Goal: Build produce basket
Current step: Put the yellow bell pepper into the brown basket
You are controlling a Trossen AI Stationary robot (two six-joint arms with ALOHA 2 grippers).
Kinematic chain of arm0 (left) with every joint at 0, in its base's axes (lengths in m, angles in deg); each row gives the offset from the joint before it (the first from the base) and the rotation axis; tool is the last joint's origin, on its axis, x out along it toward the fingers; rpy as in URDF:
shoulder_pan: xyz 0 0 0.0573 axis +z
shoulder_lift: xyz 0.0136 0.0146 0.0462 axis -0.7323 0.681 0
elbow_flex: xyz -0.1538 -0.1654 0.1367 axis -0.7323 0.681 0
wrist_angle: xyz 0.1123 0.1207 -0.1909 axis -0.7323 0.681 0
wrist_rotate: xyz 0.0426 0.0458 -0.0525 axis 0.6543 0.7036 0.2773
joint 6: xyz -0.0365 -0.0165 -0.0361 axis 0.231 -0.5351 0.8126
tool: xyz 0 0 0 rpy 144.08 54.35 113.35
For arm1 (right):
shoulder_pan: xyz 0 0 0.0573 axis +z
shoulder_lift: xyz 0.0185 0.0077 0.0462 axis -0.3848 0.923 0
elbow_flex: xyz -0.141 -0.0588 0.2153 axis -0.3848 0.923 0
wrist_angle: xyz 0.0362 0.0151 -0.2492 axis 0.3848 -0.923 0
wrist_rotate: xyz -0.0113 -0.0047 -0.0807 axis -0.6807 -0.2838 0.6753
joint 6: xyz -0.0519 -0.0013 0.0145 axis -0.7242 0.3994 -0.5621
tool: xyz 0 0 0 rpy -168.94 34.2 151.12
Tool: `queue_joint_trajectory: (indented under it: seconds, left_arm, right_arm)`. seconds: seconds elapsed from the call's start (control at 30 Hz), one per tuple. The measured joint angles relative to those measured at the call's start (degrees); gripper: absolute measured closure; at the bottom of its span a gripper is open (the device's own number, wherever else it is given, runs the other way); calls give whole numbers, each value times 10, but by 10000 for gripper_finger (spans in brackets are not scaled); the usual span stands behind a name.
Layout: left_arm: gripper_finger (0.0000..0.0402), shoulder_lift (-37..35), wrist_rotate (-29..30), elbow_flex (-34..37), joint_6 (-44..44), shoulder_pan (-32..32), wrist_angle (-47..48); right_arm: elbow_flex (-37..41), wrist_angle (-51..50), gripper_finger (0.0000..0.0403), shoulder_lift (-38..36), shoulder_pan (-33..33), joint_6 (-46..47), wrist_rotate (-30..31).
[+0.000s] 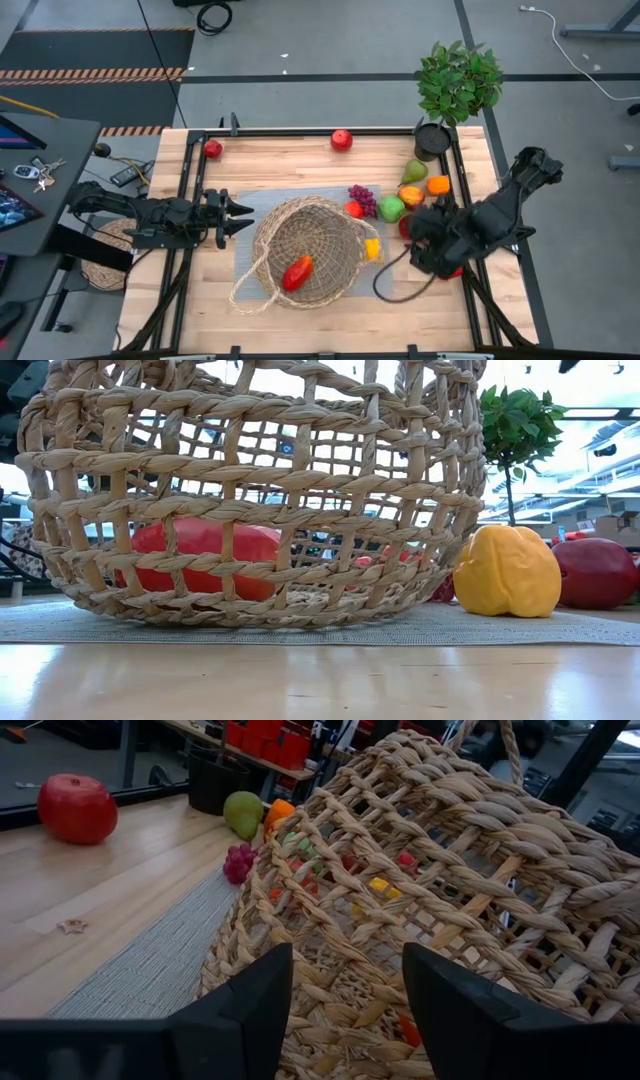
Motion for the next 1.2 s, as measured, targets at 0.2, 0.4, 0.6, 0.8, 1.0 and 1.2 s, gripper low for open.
queue_joint_trajectory:
  seconds: [0.2,0.4,0.6,0.8,1.0,1.2]
  left_arm:
    - [208,0,0,0,0,0,0]
    - [205,0,0,0,0,0,0]
    - [209,0,0,0,0,0,0]
    - [204,0,0,0,0,0,0]
    - [205,0,0,0,0,0,0]
    - [208,0,0,0,0,0,0]
  right_arm:
    - [101,113,54,0,63,38,29]
    - [196,196,54,0,96,65,101]
    - [287,305,53,0,95,62,136]
    - [346,398,27,0,81,37,136]
    - [377,472,10,2,64,-16,191]
    - [423,602,18,2,78,-94,295]
